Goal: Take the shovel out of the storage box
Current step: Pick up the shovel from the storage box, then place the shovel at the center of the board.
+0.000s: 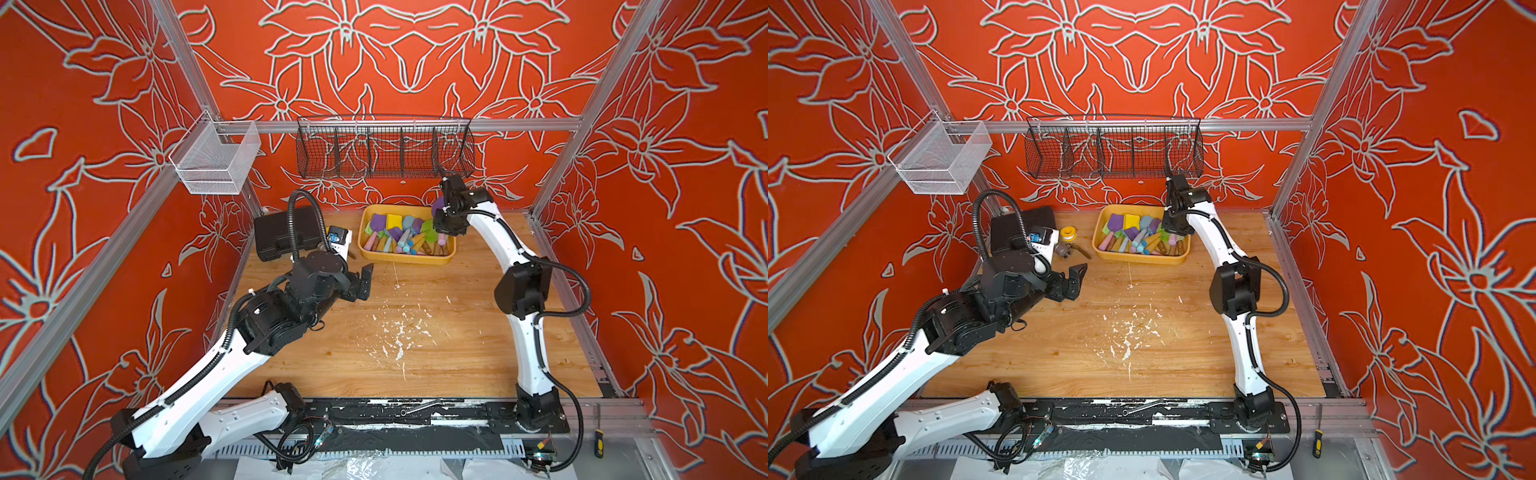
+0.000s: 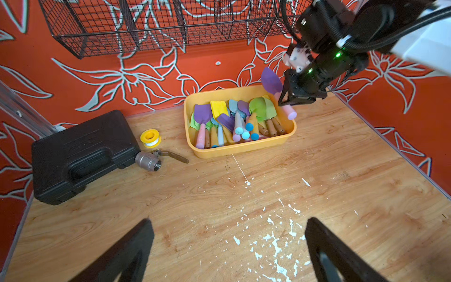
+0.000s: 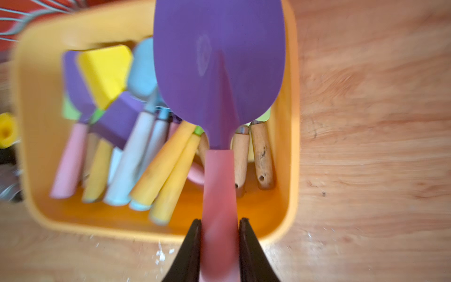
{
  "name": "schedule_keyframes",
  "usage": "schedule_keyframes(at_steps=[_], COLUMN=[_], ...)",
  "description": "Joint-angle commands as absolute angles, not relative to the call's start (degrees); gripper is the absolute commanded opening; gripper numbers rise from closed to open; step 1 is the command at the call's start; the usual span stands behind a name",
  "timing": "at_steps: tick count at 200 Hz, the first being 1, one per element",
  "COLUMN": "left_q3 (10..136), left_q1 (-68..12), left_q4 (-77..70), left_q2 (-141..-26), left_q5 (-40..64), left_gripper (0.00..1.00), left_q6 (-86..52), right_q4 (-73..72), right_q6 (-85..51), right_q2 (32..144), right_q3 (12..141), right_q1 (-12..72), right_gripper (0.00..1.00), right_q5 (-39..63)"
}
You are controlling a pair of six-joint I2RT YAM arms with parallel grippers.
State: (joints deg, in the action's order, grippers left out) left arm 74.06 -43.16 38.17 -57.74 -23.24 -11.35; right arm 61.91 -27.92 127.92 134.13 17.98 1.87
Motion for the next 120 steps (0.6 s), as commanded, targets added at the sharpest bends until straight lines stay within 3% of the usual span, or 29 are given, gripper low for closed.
schedule_keyframes(at_steps=[1, 55, 120], left_q3=[77.0, 84.7, 85.5], left_q1=[-43.3, -42.5, -42.1], left_q4=[36.2, 39.8, 35.9], left_q2=[-60.9, -70.6, -73.0], left_q5=[-21.6, -13.1, -7.3], left_gripper=[0.97, 0.97, 0.97], left_q6=[-12.2, -14.7, -13.7], right_q4=[61.2, 52.3, 43.5], right_q6=[-22.8, -15.2, -12.0], right_q2=[121.6, 103.7, 88.2], right_q3=[128.9, 107.8, 86.3], right_q1=[17.8, 17.2, 8.9], right_gripper=[0.0, 0.0, 0.0], right_q5=[3.8, -2.0, -0.7])
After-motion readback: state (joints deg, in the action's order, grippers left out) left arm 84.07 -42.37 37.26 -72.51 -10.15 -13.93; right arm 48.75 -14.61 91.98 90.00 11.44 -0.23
